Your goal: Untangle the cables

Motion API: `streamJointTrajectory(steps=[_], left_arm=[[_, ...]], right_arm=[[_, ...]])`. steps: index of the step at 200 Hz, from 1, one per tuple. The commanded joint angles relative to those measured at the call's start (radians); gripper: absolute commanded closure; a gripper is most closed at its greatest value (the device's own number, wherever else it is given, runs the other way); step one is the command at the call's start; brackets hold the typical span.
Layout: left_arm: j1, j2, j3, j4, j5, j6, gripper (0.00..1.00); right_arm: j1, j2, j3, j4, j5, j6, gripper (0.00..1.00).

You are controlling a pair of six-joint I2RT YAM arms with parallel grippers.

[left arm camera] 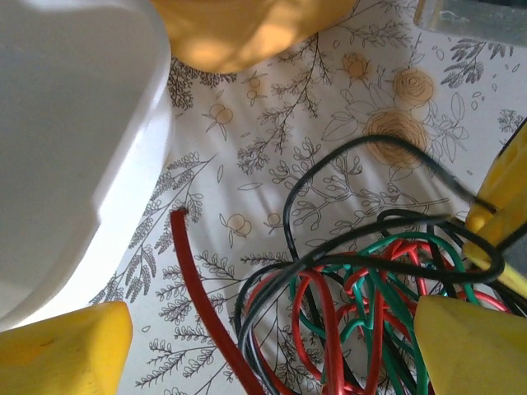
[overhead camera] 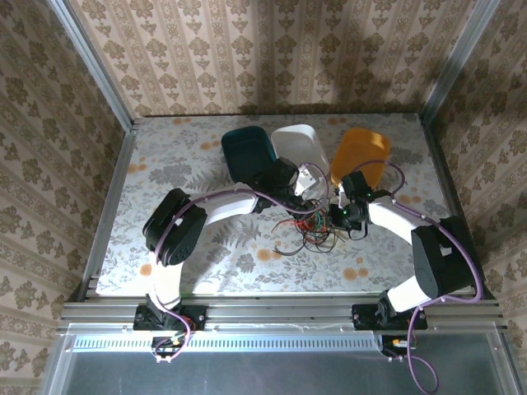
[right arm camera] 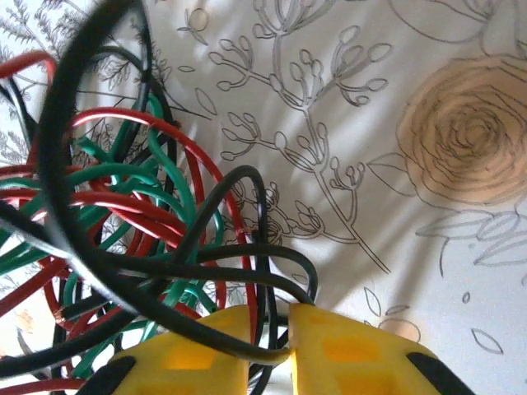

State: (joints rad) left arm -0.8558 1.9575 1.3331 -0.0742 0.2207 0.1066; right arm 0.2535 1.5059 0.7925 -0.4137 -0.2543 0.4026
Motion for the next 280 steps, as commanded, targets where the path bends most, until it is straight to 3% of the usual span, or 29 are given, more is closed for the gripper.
streamJointTrajectory(steps=[1,35,84,209,242,280], left_arm=[[0.0,0.037,0.022,-0.007,0.002,0.013,0.12],[-0.002,0.081,0.037,0.006,-0.001,0.004,0.24],[-0.004,0.138,0.056,0.002,-0.013,0.005,0.71],[0.009,0.139,-0.01,-0.01,-0.071,0.0,0.73],[0.011,0.114,-0.036,0.015,-0.076,-0.012,0.74],[0.036,0.047,-0.077,0.092,-0.065,-0.068,0.76]], right_arm=[[0.005,-0.007,0.041,0.013,-0.022,-0.01,0.91],[0.004,-0.107,0.045,-0.007,0.061,0.019,0.97],[0.005,-0.3,0.11,-0.019,0.206,0.07,0.98],[-0.018,-0.52,0.349,0.092,0.554,0.023,0.99],[-0.089,-0.459,0.454,0.104,0.557,0.012,0.99],[-0.174,-0.251,0.565,0.045,0.54,0.061,0.99]])
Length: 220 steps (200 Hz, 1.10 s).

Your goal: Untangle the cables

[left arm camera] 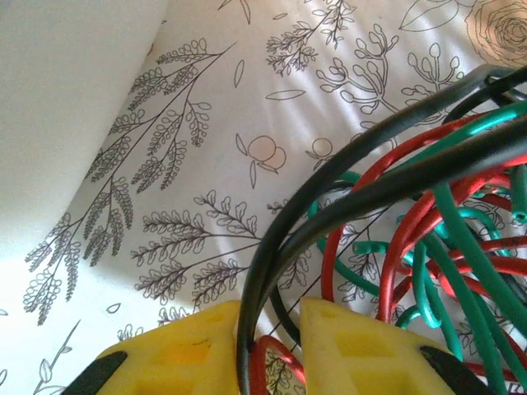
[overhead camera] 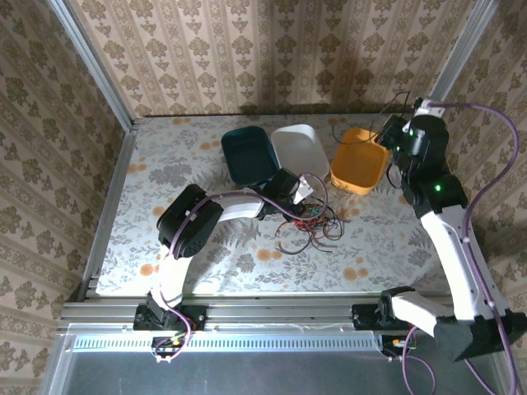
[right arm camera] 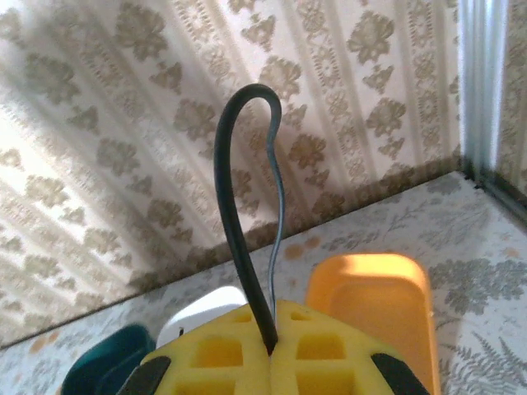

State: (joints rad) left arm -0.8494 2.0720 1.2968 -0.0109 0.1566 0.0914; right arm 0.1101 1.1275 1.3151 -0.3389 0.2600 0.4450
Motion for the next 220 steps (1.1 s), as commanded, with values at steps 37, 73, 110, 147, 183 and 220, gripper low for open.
streamJointTrajectory(steps=[37,73,110,147,183,220], left_arm=[[0.079,-0.164,-0.131,0.18,0.112,-0.118,0.76],[0.082,-0.23,-0.22,0.304,0.119,-0.122,0.73],[0.083,-0.23,-0.218,0.298,0.109,-0.14,0.73],[0.084,-0.222,-0.208,0.296,0.112,-0.143,0.72],[0.084,-0.214,-0.2,0.288,0.116,-0.148,0.71],[0.084,-0.211,-0.196,0.277,0.118,-0.158,0.71]], right_arm=[[-0.032,0.313,0.062,-0.048,0.177,0.048,0.99],[-0.03,0.454,0.081,-0.058,0.282,0.078,1.0],[-0.029,0.57,0.1,-0.088,0.179,0.063,1.0],[-0.03,0.688,0.113,-0.169,-0.001,0.11,1.0],[-0.042,0.761,0.108,-0.171,-0.134,0.161,1.0],[-0.071,0.79,0.129,-0.187,-0.133,0.202,0.77]])
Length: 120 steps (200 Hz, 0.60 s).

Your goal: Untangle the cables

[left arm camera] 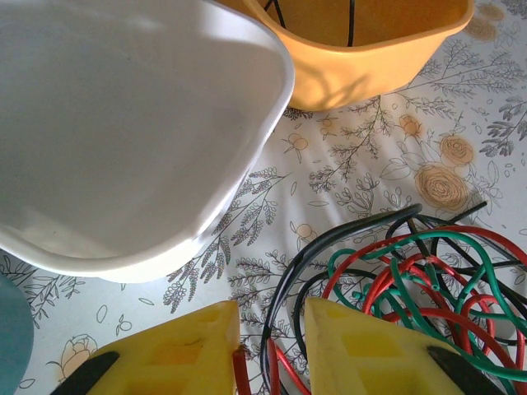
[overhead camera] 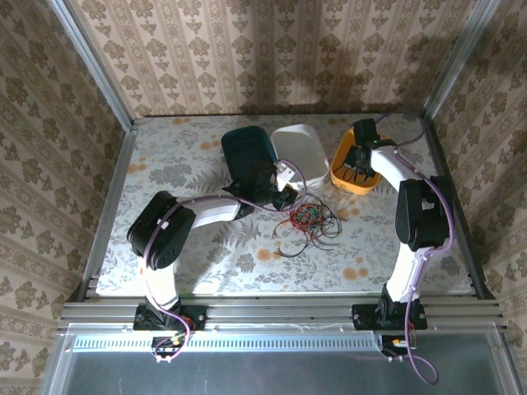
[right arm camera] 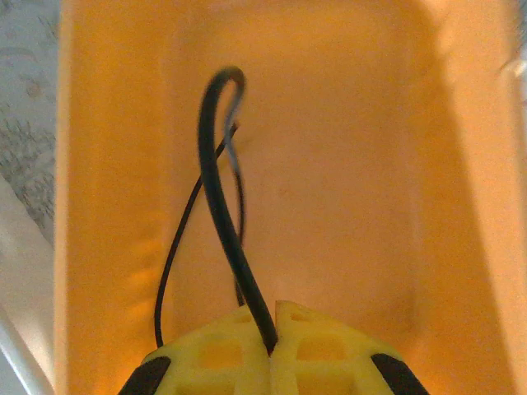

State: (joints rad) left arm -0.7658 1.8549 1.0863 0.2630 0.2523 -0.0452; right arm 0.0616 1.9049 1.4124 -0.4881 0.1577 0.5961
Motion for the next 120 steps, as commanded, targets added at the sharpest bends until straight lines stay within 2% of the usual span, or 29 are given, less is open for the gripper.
streamJointTrajectory(steps=[1,10,24,78,96,120], left_arm=[[0.0,0.007,0.015,0.002,0.022,-0.021,0.71],[0.003,0.006,0.021,-0.009,0.021,-0.021,0.71],[0.004,0.009,0.029,-0.027,0.019,-0.021,0.71],[0.005,0.026,0.044,-0.045,0.037,-0.013,0.59],[0.002,0.03,0.045,-0.05,0.051,0.0,0.55],[-0.006,0.044,0.06,-0.086,0.081,0.043,0.51]], right_arm=[[-0.023,0.012,0.032,-0.038,-0.029,0.052,0.75],[-0.025,-0.006,0.027,-0.035,-0.007,0.061,0.64],[-0.025,-0.055,0.002,-0.01,0.034,0.064,0.57],[-0.005,-0.264,-0.119,0.044,0.077,0.046,0.53],[0.031,-0.325,-0.174,0.05,0.02,0.001,0.53],[0.11,-0.367,-0.235,0.031,-0.158,-0.11,0.53]])
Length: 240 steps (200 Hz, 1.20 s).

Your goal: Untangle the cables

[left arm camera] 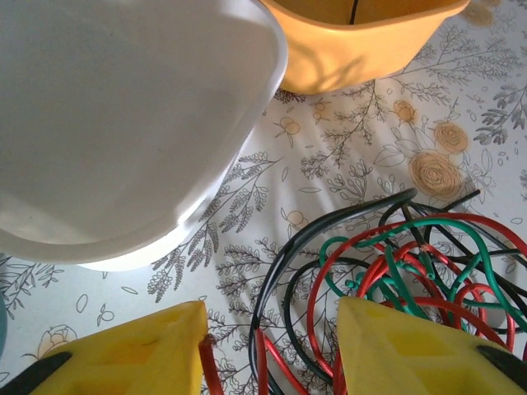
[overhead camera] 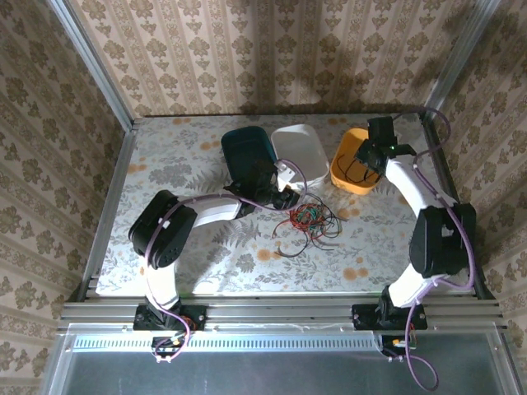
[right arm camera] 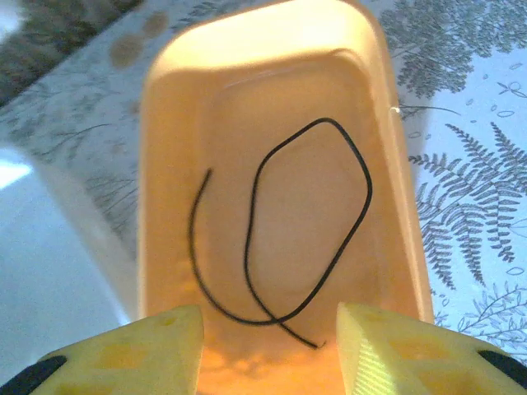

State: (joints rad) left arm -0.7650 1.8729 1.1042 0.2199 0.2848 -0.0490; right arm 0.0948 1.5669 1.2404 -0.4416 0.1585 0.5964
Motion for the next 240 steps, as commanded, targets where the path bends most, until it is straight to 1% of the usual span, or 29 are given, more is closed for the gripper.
streamJointTrajectory(steps=[1,17,33,57,74,87,91,140,173,185,201,212,229,240], left_arm=[[-0.006,0.027,0.043,-0.046,0.05,0.048,0.51],[-0.013,0.036,0.055,-0.079,0.068,0.078,0.49],[-0.018,0.046,0.061,-0.093,0.086,0.095,0.49],[-0.021,0.063,0.08,-0.116,0.096,0.103,0.49],[-0.022,0.07,0.091,-0.129,0.083,0.104,0.49],[-0.022,0.071,0.093,-0.132,0.069,0.108,0.49],[-0.023,0.07,0.091,-0.131,0.065,0.109,0.49],[-0.023,0.049,0.037,-0.09,0.06,0.103,0.49],[-0.026,0.053,0.041,-0.094,0.059,0.107,0.49],[-0.026,0.054,0.044,-0.095,0.059,0.108,0.49],[-0.027,0.055,0.047,-0.1,0.059,0.11,0.49],[-0.029,0.055,0.049,-0.103,0.059,0.114,0.49],[-0.03,0.058,0.053,-0.106,0.06,0.118,0.49],[-0.032,0.063,0.059,-0.106,0.06,0.121,0.49]], right_arm=[[0.081,-0.03,-0.065,-0.018,-0.166,-0.115,0.53],[0.136,-0.034,-0.097,-0.037,-0.268,-0.174,0.53],[0.182,-0.027,-0.124,-0.033,-0.332,-0.217,0.53],[0.222,0.024,-0.111,-0.048,-0.381,-0.254,0.53],[0.227,0.068,-0.087,-0.078,-0.388,-0.27,0.51],[0.229,0.1,-0.069,-0.088,-0.378,-0.285,0.47],[0.229,0.108,-0.063,-0.117,-0.374,-0.29,0.46],[0.245,0.196,0.007,-0.153,-0.293,-0.344,0.45],[0.269,0.234,0.042,-0.155,-0.24,-0.375,0.46],[0.274,0.244,0.049,-0.142,-0.244,-0.376,0.49],[0.274,0.253,0.054,-0.133,-0.262,-0.373,0.58],[0.273,0.252,0.053,-0.129,-0.269,-0.373,0.66],[0.274,0.232,0.041,-0.121,-0.257,-0.371,0.83],[0.273,0.206,0.034,-0.119,-0.255,-0.371,0.89]])
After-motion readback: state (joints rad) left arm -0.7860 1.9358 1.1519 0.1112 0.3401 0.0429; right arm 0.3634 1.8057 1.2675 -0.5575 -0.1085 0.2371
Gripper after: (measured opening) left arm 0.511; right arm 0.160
